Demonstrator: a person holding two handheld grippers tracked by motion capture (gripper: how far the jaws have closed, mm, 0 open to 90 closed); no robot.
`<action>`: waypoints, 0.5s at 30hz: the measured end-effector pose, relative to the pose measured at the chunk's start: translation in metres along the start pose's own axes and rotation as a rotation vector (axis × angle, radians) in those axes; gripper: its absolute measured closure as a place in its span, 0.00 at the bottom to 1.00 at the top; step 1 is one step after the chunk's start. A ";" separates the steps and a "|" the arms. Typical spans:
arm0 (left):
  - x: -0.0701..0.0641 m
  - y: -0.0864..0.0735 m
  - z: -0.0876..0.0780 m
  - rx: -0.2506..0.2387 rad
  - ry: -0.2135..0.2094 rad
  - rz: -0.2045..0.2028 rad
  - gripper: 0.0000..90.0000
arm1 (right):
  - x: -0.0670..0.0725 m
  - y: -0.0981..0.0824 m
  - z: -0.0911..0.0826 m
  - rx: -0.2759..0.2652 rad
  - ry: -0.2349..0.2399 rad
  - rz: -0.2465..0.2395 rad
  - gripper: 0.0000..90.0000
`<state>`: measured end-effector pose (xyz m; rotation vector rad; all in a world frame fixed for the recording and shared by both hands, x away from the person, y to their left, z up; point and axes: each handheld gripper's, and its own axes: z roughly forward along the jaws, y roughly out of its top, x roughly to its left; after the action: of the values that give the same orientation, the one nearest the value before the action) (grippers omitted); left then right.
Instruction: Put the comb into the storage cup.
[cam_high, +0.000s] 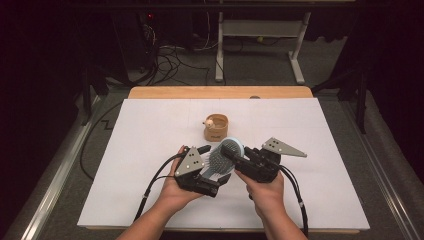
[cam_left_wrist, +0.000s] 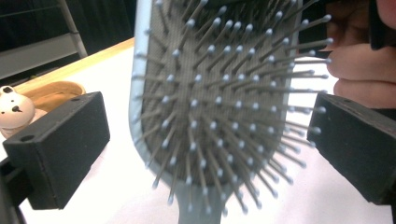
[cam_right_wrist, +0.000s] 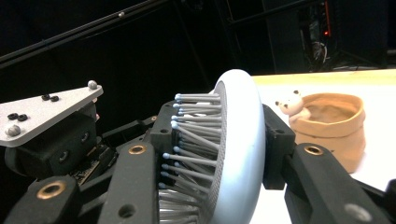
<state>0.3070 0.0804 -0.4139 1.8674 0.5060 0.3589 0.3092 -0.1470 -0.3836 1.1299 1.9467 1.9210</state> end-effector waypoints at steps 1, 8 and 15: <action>0.000 0.000 0.000 -0.002 -0.003 0.001 0.00 | -0.001 0.001 -0.001 -0.003 -0.004 -0.005 0.66; 0.004 -0.001 -0.007 -0.025 -0.019 -0.002 0.00 | -0.004 0.004 -0.006 -0.015 -0.031 -0.030 0.66; 0.012 -0.005 -0.018 -0.052 -0.008 -0.023 0.00 | -0.008 0.005 -0.011 -0.016 -0.054 -0.057 0.66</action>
<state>0.3075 0.1023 -0.4121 1.8106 0.5074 0.3464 0.3103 -0.1614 -0.3801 1.0982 1.9105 1.8547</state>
